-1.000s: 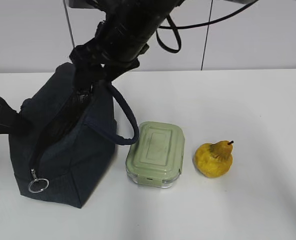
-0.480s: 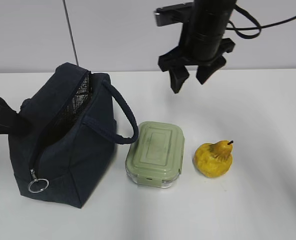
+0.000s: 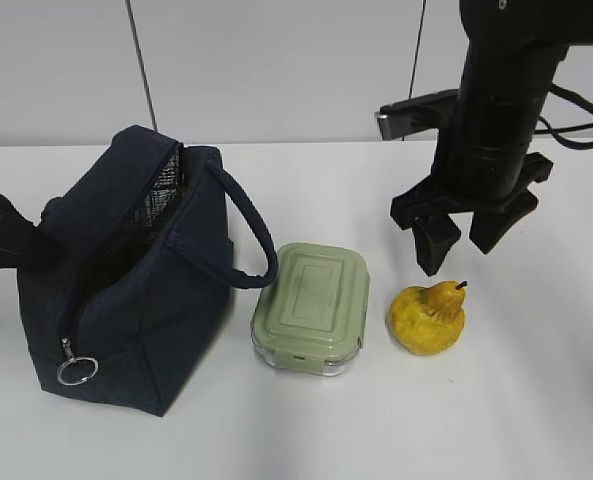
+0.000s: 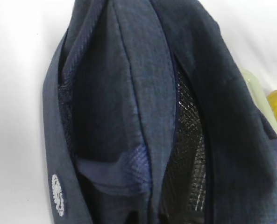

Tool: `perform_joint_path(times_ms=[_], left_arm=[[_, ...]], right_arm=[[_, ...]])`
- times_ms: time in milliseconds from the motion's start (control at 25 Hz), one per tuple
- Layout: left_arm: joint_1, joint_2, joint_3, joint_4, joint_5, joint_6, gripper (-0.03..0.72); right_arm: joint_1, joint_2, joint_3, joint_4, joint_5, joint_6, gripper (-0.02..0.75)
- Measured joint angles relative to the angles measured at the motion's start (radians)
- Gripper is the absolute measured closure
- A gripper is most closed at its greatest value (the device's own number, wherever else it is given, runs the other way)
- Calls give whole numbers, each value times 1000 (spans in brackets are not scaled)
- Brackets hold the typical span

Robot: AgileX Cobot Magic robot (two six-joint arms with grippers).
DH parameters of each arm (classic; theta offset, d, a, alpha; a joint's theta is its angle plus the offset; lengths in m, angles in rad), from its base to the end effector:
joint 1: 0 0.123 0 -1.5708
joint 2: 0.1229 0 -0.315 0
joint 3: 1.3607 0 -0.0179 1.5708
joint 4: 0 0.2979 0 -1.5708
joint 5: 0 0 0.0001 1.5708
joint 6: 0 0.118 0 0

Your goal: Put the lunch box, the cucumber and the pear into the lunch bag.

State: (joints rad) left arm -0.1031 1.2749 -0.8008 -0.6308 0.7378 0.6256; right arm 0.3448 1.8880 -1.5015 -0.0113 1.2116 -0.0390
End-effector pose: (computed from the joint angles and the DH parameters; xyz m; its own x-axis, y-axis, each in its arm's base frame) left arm 0.2787 -0.0759 0.2451 -0.8014 0.2027 -0.5627 0.4084 0.8728 -0.2673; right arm 0.4061 0.1445 0.2195 -0.9241 -0.3775 -0.0594 -0.3774 0.9259 -0.0131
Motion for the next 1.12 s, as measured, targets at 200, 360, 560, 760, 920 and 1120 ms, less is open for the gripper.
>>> perform_joint_path(times_ms=[200, 360, 560, 760, 920, 1120], left_arm=[[-1, 0, 0, 0, 0, 0, 685], [-1, 0, 0, 0, 0, 0, 685], [-1, 0, 0, 0, 0, 0, 685], [-1, 0, 0, 0, 1, 0, 685], [-1, 0, 0, 0, 1, 0, 685], [-1, 0, 0, 0, 1, 0, 685]], right_arm=[[0, -2, 105, 11, -72, -21, 208], [0, 0, 145, 50, -143, -53, 208], [0, 11, 145, 54, -192, -59, 311], [0, 17, 147, 54, -190, -60, 535], [0, 10, 147, 54, -188, -60, 549], [0, -98, 136, 57, -184, -61, 552]])
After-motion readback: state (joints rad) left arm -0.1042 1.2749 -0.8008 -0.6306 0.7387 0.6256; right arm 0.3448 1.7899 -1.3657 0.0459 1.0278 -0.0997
